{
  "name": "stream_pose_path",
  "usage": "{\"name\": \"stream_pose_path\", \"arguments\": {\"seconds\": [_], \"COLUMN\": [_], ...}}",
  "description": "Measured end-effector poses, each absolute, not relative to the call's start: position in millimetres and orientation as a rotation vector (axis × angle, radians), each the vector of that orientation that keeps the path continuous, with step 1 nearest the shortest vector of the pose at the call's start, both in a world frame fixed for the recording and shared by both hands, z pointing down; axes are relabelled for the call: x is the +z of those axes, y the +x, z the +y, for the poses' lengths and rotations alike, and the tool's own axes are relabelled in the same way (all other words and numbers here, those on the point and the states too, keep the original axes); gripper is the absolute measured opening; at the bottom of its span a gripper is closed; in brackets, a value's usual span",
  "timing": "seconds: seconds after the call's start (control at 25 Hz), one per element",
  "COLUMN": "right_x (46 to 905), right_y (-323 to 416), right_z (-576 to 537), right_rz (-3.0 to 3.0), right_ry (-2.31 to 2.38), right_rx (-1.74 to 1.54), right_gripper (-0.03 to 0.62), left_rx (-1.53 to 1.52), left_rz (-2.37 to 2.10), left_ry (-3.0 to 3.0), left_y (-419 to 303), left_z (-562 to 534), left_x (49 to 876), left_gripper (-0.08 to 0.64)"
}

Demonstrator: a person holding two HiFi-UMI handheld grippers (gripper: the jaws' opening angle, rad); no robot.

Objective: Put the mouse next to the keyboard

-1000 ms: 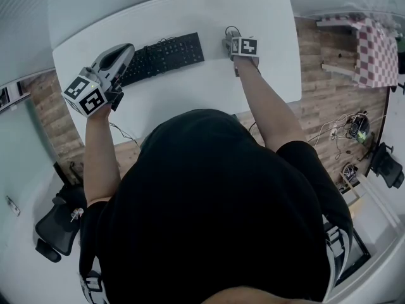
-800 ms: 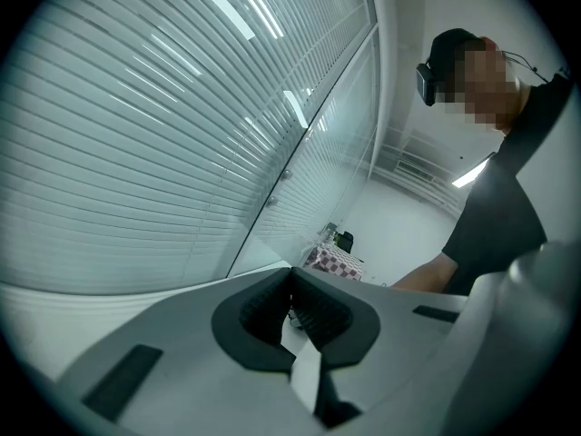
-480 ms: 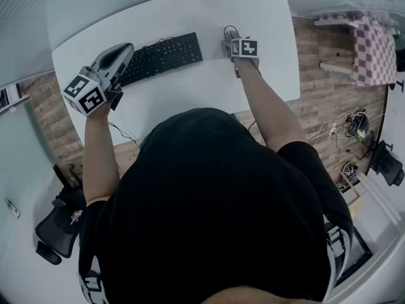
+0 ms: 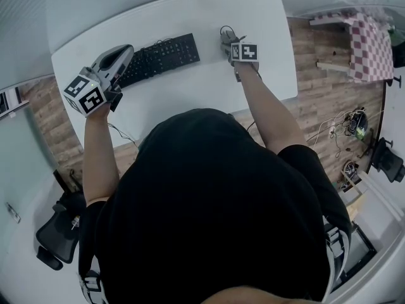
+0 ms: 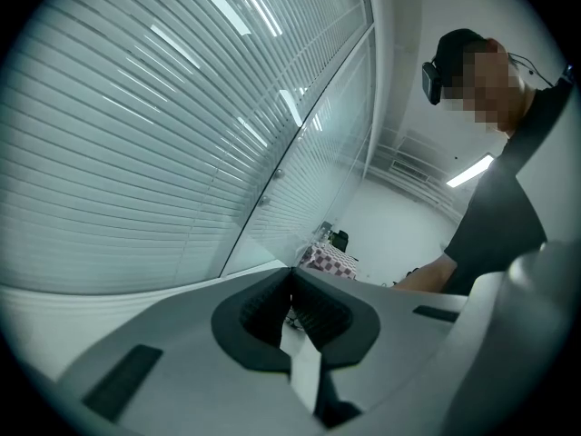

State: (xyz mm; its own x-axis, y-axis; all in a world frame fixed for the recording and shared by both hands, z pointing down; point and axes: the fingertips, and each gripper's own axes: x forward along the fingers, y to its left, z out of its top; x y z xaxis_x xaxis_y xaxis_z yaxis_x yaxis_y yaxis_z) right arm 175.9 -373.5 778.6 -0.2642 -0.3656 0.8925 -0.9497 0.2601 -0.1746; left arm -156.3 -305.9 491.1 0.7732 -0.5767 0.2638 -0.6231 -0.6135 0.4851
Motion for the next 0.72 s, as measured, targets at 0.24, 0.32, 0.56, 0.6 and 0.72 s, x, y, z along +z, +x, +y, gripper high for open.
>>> {"name": "stream_pose_path", "arguments": {"seconds": [0.24, 0.32, 0.56, 0.6, 0.72], "right_x": [769.8, 764.5, 742.9, 739.7, 727.9], "right_y": [180.4, 183.2, 183.6, 183.9, 183.9], "right_z": [-360.8, -359.8, -357.3, -356.5, -354.2], "right_rz": [-1.790, -1.799, -1.837, -1.843, -1.866], "right_ry": [1.190, 1.194, 1.210, 1.215, 1.227], "right_rx": [0.972, 0.962, 0.928, 0.923, 0.926], "right_gripper": [0.411, 0.411, 0.411, 0.411, 0.408], "left_rx": [0.104, 0.102, 0.093, 0.086, 0.078], "left_rz": [-0.876, -0.870, -0.857, -0.855, -0.850], "left_ry": [2.402, 2.407, 2.429, 2.432, 2.442], "left_y": [-155.1, -153.3, -151.7, -151.1, -148.8], "left_z": [-302.4, -302.8, -302.5, -302.0, -299.6], "left_x": [488.8, 487.5, 480.8, 479.4, 475.8], "left_gripper": [0.021, 0.021, 0.021, 0.021, 0.021]}}
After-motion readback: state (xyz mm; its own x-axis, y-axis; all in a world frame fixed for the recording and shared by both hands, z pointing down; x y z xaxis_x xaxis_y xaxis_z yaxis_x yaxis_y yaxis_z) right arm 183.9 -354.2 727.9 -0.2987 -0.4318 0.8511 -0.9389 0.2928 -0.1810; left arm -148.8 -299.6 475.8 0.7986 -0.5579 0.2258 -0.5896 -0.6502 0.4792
